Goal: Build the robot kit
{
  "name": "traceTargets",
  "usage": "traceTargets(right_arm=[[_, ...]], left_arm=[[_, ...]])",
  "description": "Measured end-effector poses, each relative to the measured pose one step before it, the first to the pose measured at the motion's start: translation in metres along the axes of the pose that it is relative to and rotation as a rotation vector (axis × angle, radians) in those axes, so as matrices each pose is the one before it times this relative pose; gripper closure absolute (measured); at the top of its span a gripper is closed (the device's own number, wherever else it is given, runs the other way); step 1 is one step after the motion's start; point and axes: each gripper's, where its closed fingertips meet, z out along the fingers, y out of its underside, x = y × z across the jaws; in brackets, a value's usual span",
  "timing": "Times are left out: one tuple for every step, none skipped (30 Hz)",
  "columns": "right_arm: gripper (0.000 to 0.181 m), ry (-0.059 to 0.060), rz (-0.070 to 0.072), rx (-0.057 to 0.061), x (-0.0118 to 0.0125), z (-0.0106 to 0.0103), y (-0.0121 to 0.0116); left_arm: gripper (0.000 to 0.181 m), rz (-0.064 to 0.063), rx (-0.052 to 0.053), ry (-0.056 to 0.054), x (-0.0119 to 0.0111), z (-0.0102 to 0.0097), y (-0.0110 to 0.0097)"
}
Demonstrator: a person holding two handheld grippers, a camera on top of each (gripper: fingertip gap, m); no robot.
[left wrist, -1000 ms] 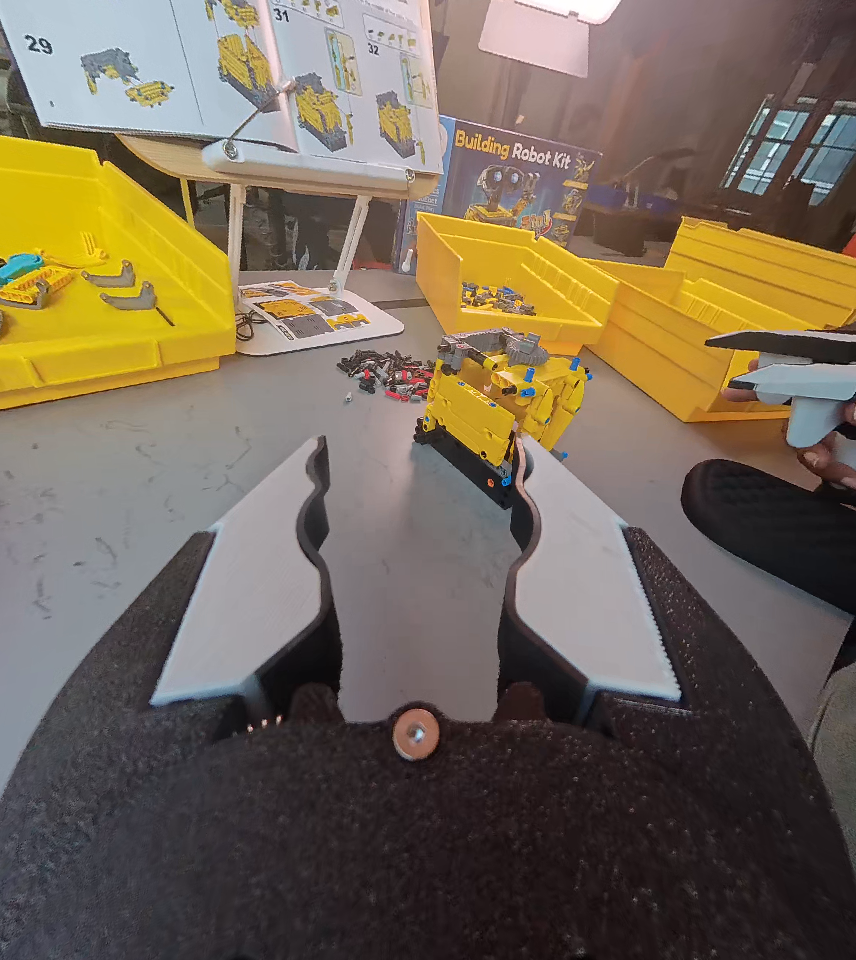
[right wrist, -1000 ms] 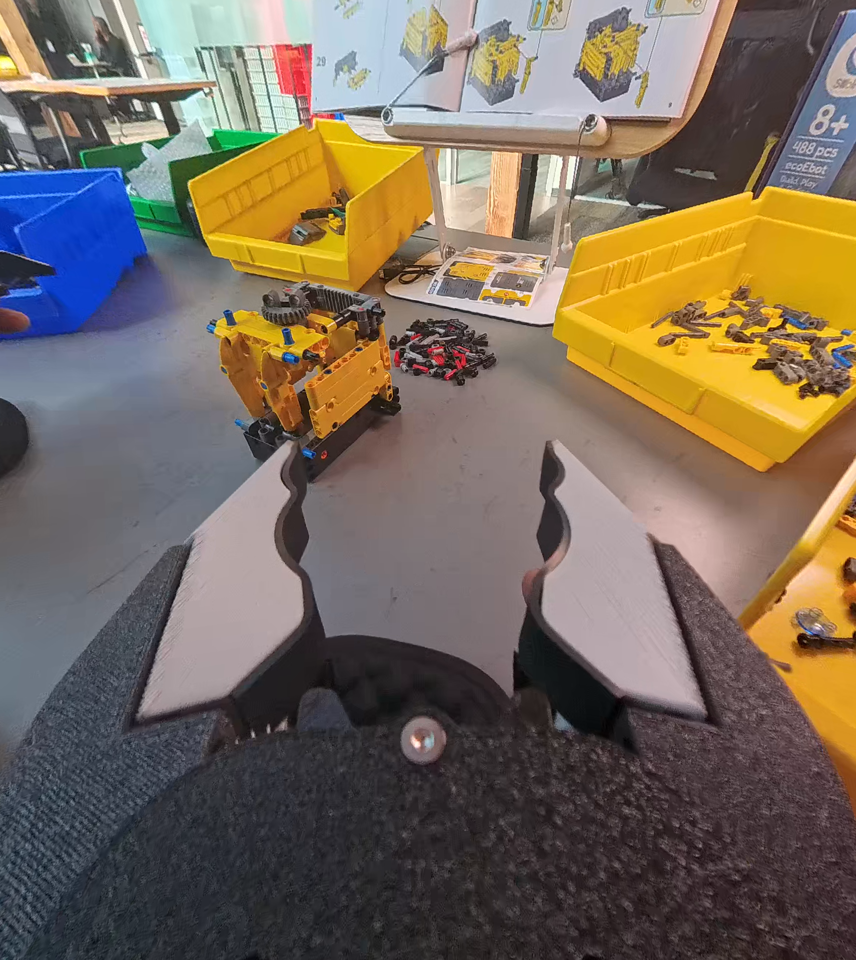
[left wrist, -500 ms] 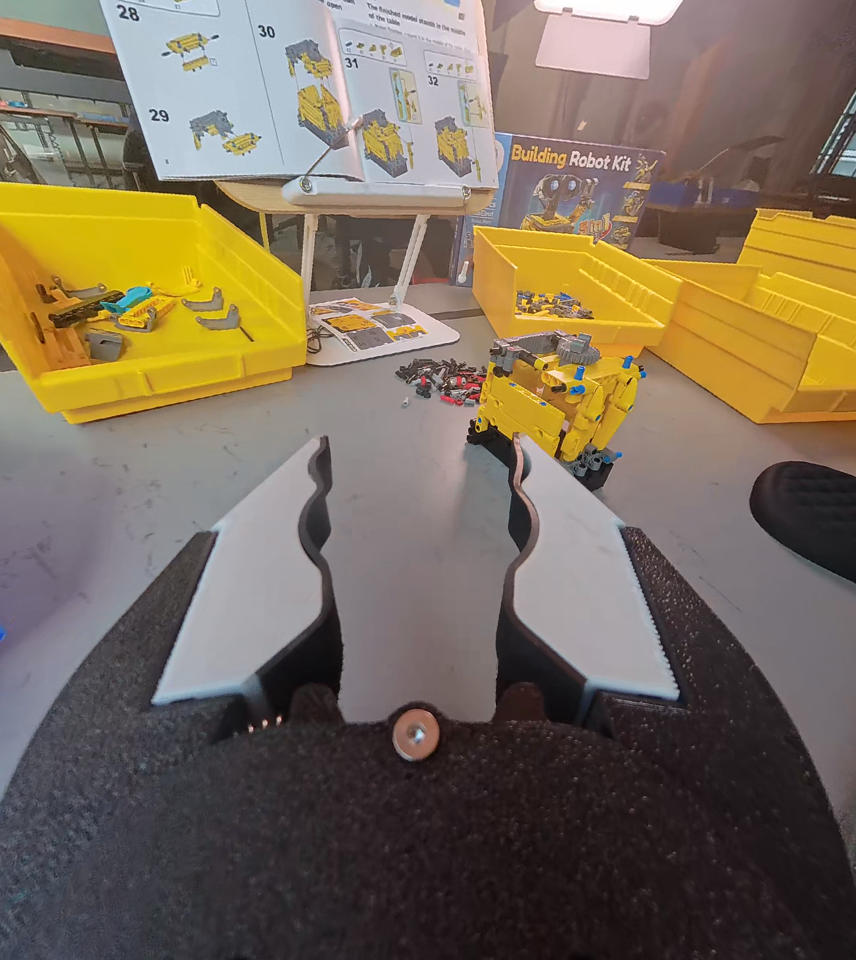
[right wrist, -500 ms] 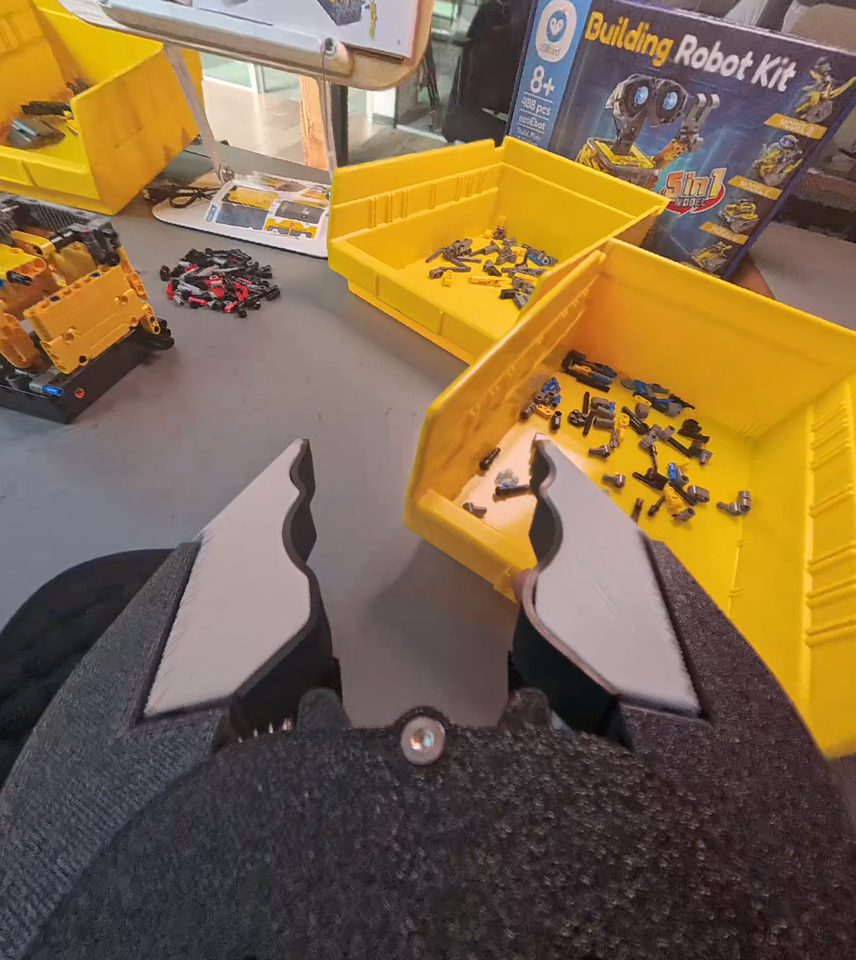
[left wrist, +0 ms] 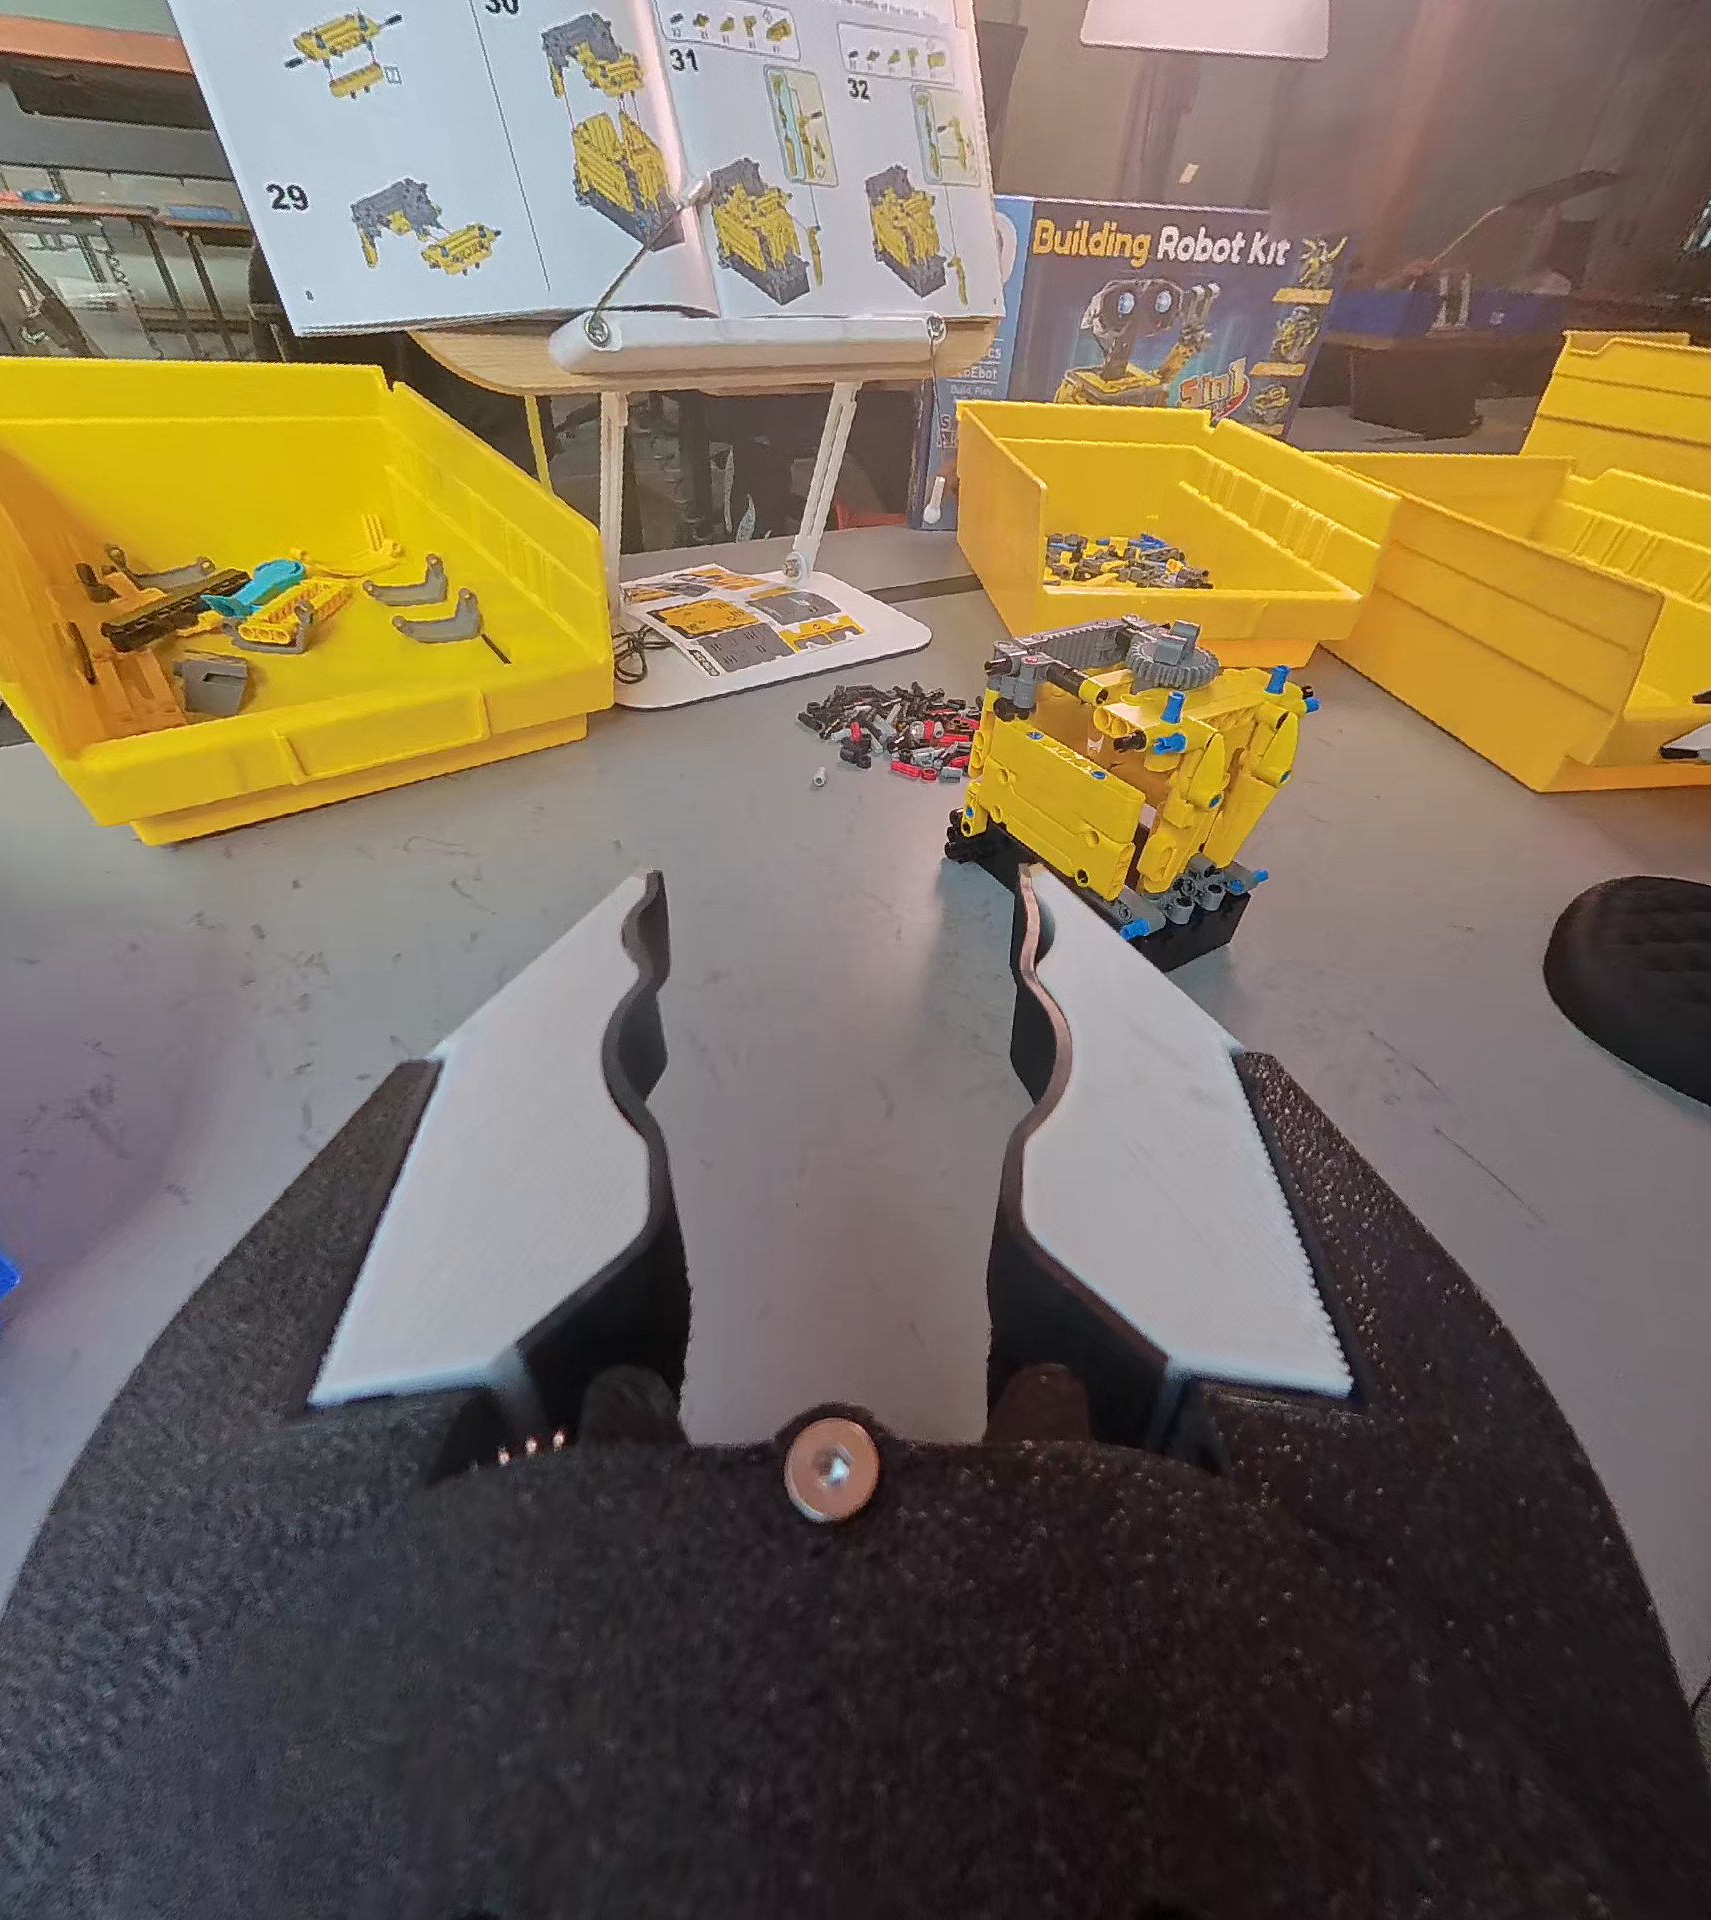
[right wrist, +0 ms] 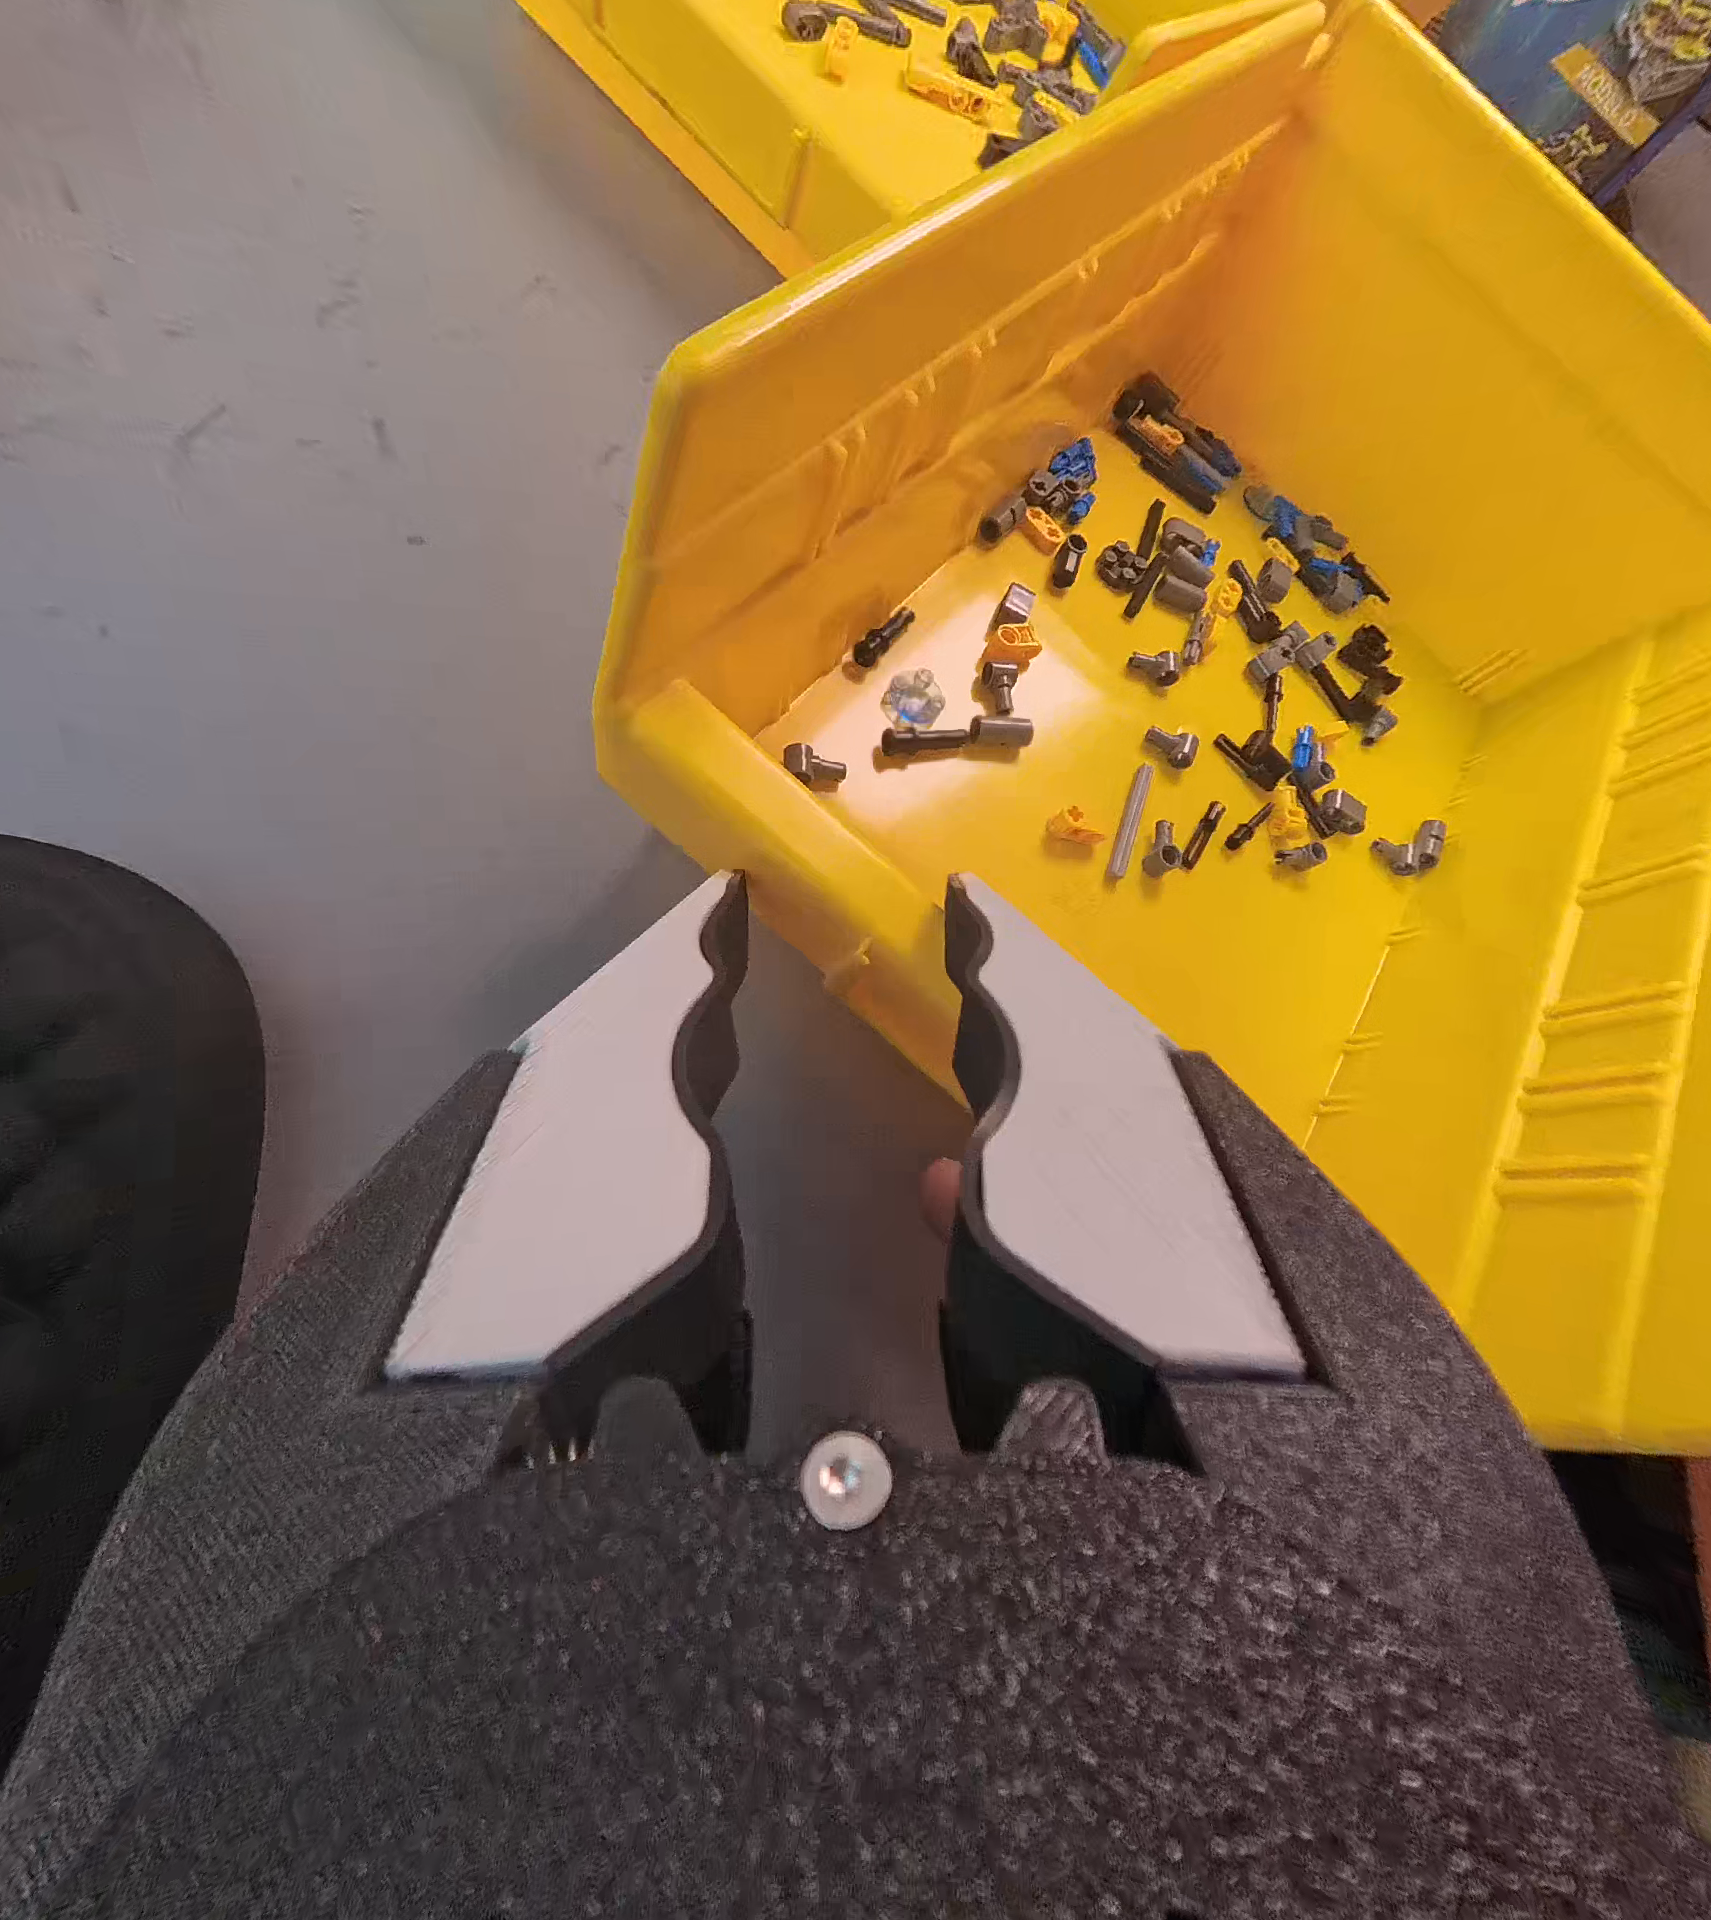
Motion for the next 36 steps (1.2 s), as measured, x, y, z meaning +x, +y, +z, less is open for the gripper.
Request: traceTargets(right_arm=[[0.145, -0.0008, -0.0199, 0.0025, -0.00282, 0.00384, -0.00416], [0.146, -0.0004, -0.0157, 0.0062, -0.00281, 0.00460, -0.00492], [0.147, -0.0032, -0.0096, 0.0064, -0.00253, 0.00485, -0.00477], [0.148, -0.0067, -0.0051, 0.0043, -0.00206, 0.00445, -0.00433], [0.148, -0.0079, -0.0029, -0.0010, -0.00139, 0.00353, -0.00334], [0.149, -0.0060, -0.0025, -0.0036, -0.00084, 0.00267, -0.00245], [0.149, -0.0050, -0.0009, -0.0036, -0.00070, 0.00180, -0.00160], [0.149, -0.0049, 0.0007, -0.0029, -0.00030, 0.00088, -0.00081], [0.149, -0.0064, 0.0025, -0.0023, -0.00021, 0.00039, -0.00027], [0.149, -0.0053, 0.0033, -0.0044, 0.00008, -0.00037, 0.00020], [0.150, -0.0010, -0.0005, -0.0037, 0.00063, -0.00117, -0.00032], [0.151, 0.0028, -0.0031, 0.0069, 0.00079, -0.00299, -0.00269], [0.151, -0.0007, 0.0000, 0.0228, 0.00053, -0.00507, -0.00640], [0.151, -0.0056, 0.0036, 0.0319, 0.00008, -0.00568, -0.00890], [0.151, -0.0116, 0.0050, 0.0334, -0.00079, -0.00521, -0.00963], [0.151, -0.0082, 0.0036, 0.0222, -0.00056, -0.00366, -0.00793], [0.150, -0.0002, -0.0132, 0.0029, -0.00021, -0.00152, -0.00415], [0.150, -0.0012, -0.0204, -0.0125, -0.00111, 0.00075, -0.00075], [0.148, -0.0182, -0.0159, -0.0239, -0.00401, 0.00269, 0.00209], [0.142, -0.0264, -0.0108, -0.0252, -0.00571, 0.00437, 0.00319], [0.139, -0.0026, -0.0043, -0.0153, -0.00282, 0.00503, 0.00237], [0.139, 0.0057, -0.0137, -0.0265, -0.00213, 0.00524, 0.00476], [0.136, 0.0010, -0.0196, -0.0315, -0.00300, 0.00556, 0.00629], [0.136, 0.0080, -0.0120, -0.0363, -0.00118, 0.00591, 0.00737], [0.136, 0.0211, -0.0124, -0.0329, 0.00151, 0.00574, 0.00739], [0.142, 0.0397, -0.0107, -0.0027, 0.00519, 0.00297, 0.00268], [0.145, 0.0093, 0.0062, 0.0046, 0.00220, -0.00044, 0.00030], [0.146, -0.0119, 0.0156, -0.0036, 0.00040, -0.00099, 0.00106], [0.146, -0.0097, 0.0050, -0.0047, 0.00083, -0.00111, 0.00189], [0.146, -0.0063, 0.0011, -0.0062, 0.00118, -0.00146, 0.00241], [0.146, -0.0052, 0.0029, -0.0097, 0.00159, -0.00190, 0.00318], [0.145, -0.0081, 0.0044, -0.0097, 0.00136, -0.00229, 0.00347], [0.145, -0.0101, 0.0015, -0.0080, 0.00048, -0.00226, 0.00298], [0.145, -0.0042, -0.0046, -0.0122, 0.00037, -0.00207, 0.00265], [0.145, 0.0007, -0.0112, -0.0166, 0.00018, -0.00213, 0.00262], [0.146, 0.0024, -0.0142, -0.0160, 0.00044, -0.00319, 0.00205]], left_arm=[[0.116, 0.0069, -0.0039, -0.0023, 0.00057, 0.00048, 0.00059], [0.116, 0.0061, -0.0039, -0.0007, 0.00055, 0.00056, 0.00056], [0.116, 0.0050, -0.0027, -0.0001, 0.00062, 0.00033, 0.00033], [0.116, 0.0036, -0.0008, -0.0003, 0.00031, 0.00004, 0.00002], [0.117, 0.0019, 0.0012, 0.0002, 0.00030, -0.00024, -0.00030], [0.118, 0.0010, 0.0041, 0.0002, 0.00018, -0.00064, -0.00072], [0.119, 0.0000, 0.0067, -0.0021, -0.00025, -0.00097, -0.00101], [0.120, -0.0016, 0.0069, -0.0018, -0.00040, -0.00087, -0.00117], [0.120, -0.0039, 0.0042, 0.0026, -0.00014, -0.00057, -0.00089], [0.120, -0.0059, 0.0012, 0.0048, -0.00010, -0.00009, -0.00049], [0.120, -0.0074, -0.0005, 0.0073, 0.00005, 0.00024, -0.00053], [0.120, -0.0076, 0.0007, 0.0110, 0.00059, 0.00038, -0.00093], [0.120, -0.0060, 0.0021, 0.0119, 0.00102, 0.00042, -0.00151], [0.120, -0.0015, 0.0022, 0.0097, 0.00102, 0.00041, -0.00189], [0.121, 0.0044, 0.0007, 0.0057, 0.00083, 0.00067, -0.00157], [0.121, 0.0101, -0.0012, 0.0013, 0.00038, 0.00071, -0.00109], [0.121, 0.0118, -0.0025, -0.0013, 0.00027, 0.00079, -0.00063], [0.121, 0.0082, -0.0005, -0.0005, 0.00044, 0.00055, -0.00067], [0.121, 0.0023, 0.0037, 0.0030, 0.00088, 0.00012, -0.00108], [0.121, -0.0019, 0.0063, 0.0036, 0.00080, -0.00020, -0.00120], [0.121, -0.0023, 0.0046, 0.0010, 0.00017, -0.00048, -0.00055], [0.121, -0.0015, 0.0019, -0.0020, -0.00053, -0.00063, 0.00032], [0.121, -0.0022, 0.0006, -0.0043, -0.00102, -0.00068, 0.00099], [0.121, -0.0037, -0.0007, -0.0043, -0.00124, -0.00066, 0.00145], [0.121, -0.0057, -0.0029, -0.0025, -0.00117, -0.00061, 0.00192], [0.121, -0.0070, -0.0040, -0.0018, -0.00101, -0.00045, 0.00223], [0.121, -0.0071, -0.0031, -0.0019, -0.00102, -0.00043, 0.00170], [0.121, -0.0045, 0.0001, -0.0013, -0.00067, -0.00055, 0.00071], [0.121, -0.0023, 0.0018, -0.0023, -0.00052, -0.00058, -0.00008], [0.121, -0.0002, 0.0017, -0.0019, -0.00020, -0.00052, -0.00045], [0.121, 0.0010, 0.0005, -0.0009, -0.00007, -0.00018, -0.00024], [0.122, 0.0009, -0.0004, -0.0002, 0.00010, -0.00002, 0.00007], [0.122, 0.0003, -0.0019, 0.0019, 0.00032, 0.00027, 0.00022], [0.122, -0.0007, -0.0027, 0.0054, 0.00077, 0.00076, -0.00006], [0.123, -0.0025, -0.0007, 0.0074, 0.00079, 0.00092, -0.00077], [0.123, -0.0017, -0.0006, 0.0107, 0.00143, 0.00119, -0.00181]])
